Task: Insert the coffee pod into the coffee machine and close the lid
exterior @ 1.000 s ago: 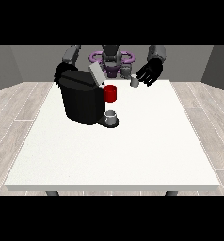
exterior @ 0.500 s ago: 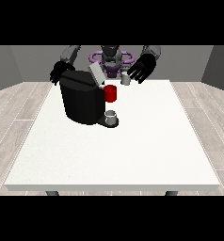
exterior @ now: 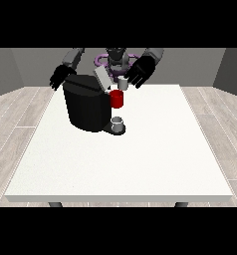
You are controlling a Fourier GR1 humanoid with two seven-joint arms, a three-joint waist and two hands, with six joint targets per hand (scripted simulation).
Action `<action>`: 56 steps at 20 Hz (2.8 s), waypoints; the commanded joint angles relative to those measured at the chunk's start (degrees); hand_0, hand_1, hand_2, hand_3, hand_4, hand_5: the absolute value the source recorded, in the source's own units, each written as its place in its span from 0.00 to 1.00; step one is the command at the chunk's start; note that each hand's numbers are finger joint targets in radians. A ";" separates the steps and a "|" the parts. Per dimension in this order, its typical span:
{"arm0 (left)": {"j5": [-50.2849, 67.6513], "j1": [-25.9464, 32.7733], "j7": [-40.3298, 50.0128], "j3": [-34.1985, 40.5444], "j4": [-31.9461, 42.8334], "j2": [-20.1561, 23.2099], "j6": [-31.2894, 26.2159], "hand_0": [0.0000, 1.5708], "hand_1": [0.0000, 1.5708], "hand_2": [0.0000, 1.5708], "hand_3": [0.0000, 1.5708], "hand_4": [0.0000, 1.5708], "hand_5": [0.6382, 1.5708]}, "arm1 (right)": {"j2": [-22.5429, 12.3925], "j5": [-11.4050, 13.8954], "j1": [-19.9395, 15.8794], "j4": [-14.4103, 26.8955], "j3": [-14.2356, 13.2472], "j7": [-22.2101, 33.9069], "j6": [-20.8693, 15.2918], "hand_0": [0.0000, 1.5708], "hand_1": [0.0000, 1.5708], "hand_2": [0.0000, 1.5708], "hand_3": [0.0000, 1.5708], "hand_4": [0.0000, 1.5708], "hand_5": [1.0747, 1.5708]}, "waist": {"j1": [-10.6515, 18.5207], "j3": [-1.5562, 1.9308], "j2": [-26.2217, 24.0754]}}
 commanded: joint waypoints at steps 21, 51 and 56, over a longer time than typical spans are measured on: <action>-1.94 -1.87 0.33 -0.50 1.86 -3.26 -0.40 0.76 0.76 0.81 0.76 0.32 1.00 | 1.09 -1.20 1.86 -1.40 -0.76 -1.28 -0.67 0.00 0.00 0.00 0.00 0.28 1.00 | -0.47 0.00 1.02; -5.50 -1.91 -2.24 -1.58 2.19 -2.97 -0.02 0.67 0.67 0.71 0.61 0.23 1.00 | 0.35 -0.50 0.16 0.78 -1.49 -3.50 -1.45 0.00 0.00 0.00 0.00 0.30 1.00 | 1.86 0.00 3.77; -5.49 -3.48 -3.32 -1.09 3.04 -0.96 -2.31 0.58 0.58 0.65 0.55 0.23 1.00 | 0.06 -1.45 -1.62 -0.32 -2.31 0.94 -2.37 0.00 0.00 0.00 0.00 0.27 1.00 | 0.94 -0.01 3.82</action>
